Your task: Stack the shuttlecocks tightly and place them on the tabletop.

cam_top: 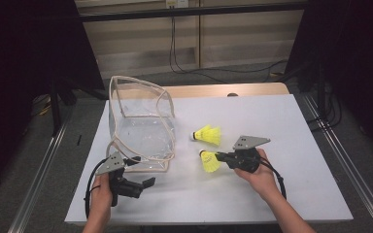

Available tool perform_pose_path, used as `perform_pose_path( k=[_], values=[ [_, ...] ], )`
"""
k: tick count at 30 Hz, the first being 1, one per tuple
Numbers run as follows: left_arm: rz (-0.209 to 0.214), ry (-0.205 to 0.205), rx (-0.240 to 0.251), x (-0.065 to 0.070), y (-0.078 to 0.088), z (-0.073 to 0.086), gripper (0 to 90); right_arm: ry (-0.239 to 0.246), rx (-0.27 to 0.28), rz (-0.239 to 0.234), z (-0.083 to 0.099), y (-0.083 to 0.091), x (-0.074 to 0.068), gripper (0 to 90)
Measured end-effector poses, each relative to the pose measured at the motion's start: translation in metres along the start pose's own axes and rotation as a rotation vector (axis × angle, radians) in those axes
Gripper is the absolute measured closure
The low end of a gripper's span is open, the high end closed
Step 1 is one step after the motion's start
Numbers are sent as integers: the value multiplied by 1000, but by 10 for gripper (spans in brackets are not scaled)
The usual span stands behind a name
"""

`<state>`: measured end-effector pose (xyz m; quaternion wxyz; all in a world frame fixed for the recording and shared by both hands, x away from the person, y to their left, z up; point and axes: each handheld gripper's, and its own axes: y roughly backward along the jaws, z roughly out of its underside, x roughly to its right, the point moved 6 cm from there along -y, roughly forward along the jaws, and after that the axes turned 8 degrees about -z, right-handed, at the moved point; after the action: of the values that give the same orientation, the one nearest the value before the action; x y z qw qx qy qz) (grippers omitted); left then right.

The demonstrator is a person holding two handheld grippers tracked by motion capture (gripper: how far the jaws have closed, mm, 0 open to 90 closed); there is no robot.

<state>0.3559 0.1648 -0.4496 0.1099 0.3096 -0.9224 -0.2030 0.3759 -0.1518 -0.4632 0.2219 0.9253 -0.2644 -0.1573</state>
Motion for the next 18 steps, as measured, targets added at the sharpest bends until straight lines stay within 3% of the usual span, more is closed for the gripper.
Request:
perform_pose_path(
  k=[18],
  values=[
    [0,3,1,1,-1,0,32,-17,-21,54,8,3,13,839]
  ],
)
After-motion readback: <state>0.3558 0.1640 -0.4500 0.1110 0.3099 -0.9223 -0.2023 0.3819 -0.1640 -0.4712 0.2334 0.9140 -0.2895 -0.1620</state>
